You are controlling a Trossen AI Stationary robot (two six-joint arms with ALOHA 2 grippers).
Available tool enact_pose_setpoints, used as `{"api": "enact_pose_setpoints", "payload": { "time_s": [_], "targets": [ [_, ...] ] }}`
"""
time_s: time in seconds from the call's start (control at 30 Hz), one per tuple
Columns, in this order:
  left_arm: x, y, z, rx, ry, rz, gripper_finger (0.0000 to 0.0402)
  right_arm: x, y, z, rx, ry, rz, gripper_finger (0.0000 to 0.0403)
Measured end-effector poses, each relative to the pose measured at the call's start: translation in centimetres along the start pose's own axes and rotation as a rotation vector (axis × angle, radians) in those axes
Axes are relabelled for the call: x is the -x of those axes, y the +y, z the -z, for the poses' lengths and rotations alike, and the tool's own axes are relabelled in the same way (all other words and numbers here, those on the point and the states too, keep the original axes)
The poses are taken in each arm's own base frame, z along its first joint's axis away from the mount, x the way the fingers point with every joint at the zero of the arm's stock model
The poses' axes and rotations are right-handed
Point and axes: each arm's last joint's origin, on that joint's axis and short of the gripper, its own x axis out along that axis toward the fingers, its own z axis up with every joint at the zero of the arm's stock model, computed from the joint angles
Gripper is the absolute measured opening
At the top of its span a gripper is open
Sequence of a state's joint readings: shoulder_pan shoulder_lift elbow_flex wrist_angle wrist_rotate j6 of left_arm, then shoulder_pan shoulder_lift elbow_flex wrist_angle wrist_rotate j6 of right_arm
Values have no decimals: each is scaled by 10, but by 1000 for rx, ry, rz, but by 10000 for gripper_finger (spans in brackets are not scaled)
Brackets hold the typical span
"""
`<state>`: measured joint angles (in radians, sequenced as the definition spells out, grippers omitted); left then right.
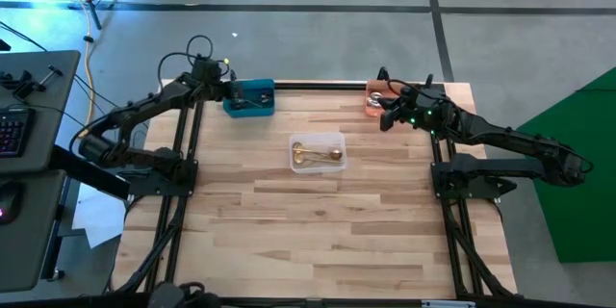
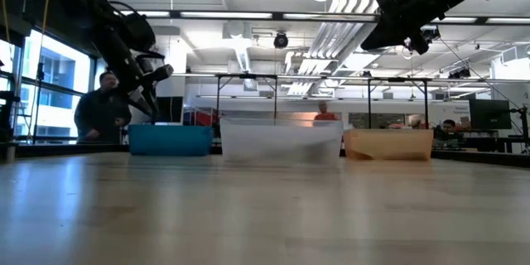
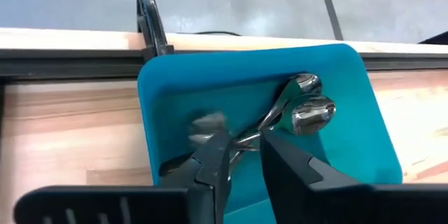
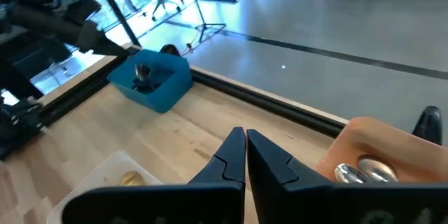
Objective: Sort silverware by color (type)
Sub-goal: Put the black spoon into the blue bin, then return to Home Position
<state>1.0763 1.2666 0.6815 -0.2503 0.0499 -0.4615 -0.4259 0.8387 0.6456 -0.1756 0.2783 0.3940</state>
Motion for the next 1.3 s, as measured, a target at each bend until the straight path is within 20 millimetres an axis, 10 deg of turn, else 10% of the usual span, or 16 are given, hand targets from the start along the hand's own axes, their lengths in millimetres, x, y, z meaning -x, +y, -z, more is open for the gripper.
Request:
{"api": "enact_pose_setpoints", "payload": {
  "time_s": [0.43,1.03,1.3],
  "targets": [
    [29,-9,2,-160,-50,56,98,0,0,0,-54,-1,1,0],
    [87,-121,52,-562,-271,659,2,23,21,-7,158,-97,-250,0],
    [84,-152,76,-609,-271,803,0,52,18,21,186,-151,-370,0]
  ]
}}
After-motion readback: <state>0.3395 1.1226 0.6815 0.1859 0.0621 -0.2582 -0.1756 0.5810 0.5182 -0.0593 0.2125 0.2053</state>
